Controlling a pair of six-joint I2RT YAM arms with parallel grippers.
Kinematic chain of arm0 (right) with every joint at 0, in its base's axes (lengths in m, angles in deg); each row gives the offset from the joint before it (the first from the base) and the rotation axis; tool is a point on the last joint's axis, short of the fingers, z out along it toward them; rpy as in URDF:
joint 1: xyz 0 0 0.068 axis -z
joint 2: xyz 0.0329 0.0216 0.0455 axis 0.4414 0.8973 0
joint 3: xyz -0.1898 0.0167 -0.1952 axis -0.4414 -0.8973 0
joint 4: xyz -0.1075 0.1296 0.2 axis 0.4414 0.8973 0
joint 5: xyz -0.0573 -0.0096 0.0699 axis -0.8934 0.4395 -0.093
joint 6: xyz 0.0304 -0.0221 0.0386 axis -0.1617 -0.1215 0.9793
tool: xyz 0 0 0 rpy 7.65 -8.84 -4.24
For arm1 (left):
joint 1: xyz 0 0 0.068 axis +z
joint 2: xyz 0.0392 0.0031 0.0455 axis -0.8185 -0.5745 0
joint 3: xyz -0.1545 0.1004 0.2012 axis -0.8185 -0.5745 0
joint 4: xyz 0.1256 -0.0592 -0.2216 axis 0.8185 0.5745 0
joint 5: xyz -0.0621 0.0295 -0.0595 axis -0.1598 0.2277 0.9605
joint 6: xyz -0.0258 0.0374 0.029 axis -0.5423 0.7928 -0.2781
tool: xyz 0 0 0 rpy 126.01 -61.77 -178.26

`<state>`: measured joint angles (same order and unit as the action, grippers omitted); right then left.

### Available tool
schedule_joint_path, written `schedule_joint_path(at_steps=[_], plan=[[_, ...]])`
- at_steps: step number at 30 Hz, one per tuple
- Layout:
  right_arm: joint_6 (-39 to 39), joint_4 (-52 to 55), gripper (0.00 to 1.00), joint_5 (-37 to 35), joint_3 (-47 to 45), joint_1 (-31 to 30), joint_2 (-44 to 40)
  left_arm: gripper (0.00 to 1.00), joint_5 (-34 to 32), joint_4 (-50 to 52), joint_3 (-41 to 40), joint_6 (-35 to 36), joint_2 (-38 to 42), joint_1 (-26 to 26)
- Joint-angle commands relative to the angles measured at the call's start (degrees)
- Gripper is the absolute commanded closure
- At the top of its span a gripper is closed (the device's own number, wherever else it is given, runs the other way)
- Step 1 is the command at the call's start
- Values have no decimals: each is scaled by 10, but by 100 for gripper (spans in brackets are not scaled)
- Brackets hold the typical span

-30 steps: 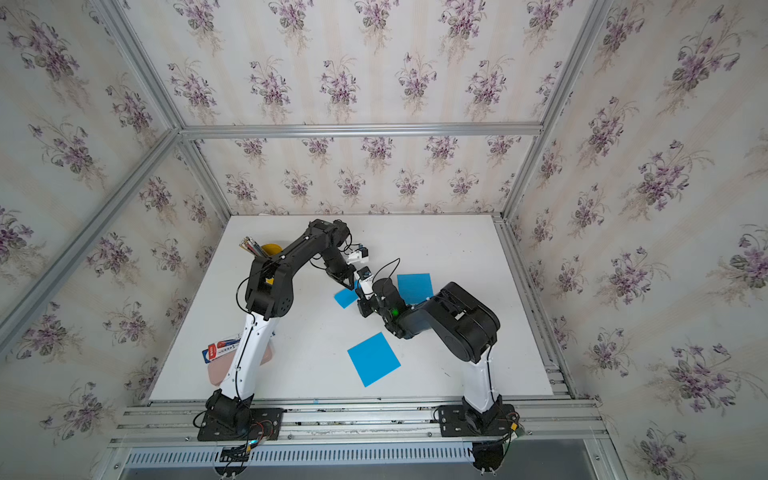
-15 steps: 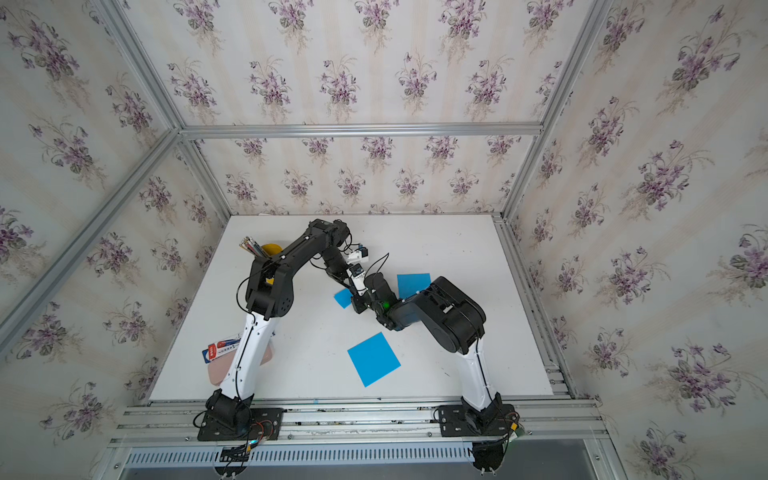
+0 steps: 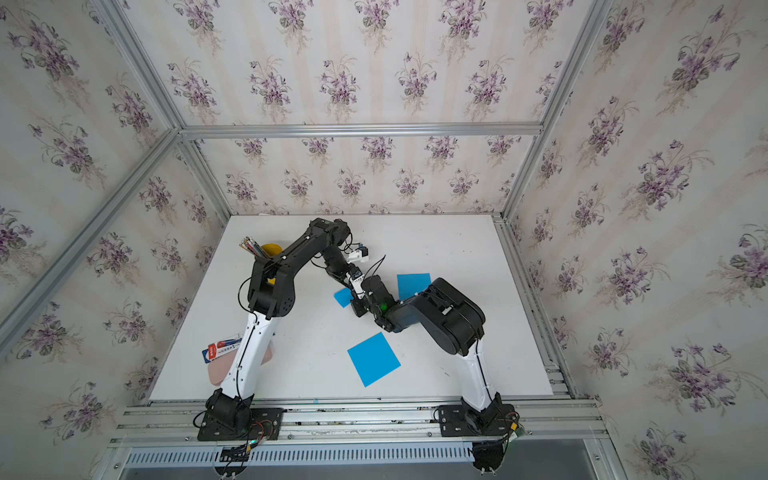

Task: Fold the square paper along the opposite sides
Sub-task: Smooth out the paper at the center of the board.

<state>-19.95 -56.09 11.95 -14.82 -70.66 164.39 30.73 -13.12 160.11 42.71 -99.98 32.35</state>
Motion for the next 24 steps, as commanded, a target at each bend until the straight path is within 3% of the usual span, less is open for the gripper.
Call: schedule_joint_path(at_steps=[1, 4, 9, 15, 24], plan=[[6, 28, 100, -23, -28, -3, -34, 95, -18, -26, -7, -2, -1, 0], [7, 30, 100, -16, -61, -4, -92, 95, -14, -22, 3, -4, -1, 0], [26, -81, 100, 41, -93, -6, -169, 94, -13, -21, 5, -7, -1, -1], [13, -114, 100, 54, -44, -7, -85, 94, 16, -30, 3, -11, 12, -1], [22, -54, 100, 61, 51, -6, 26, 93, 7, -28, -5, -12, 10, -3]])
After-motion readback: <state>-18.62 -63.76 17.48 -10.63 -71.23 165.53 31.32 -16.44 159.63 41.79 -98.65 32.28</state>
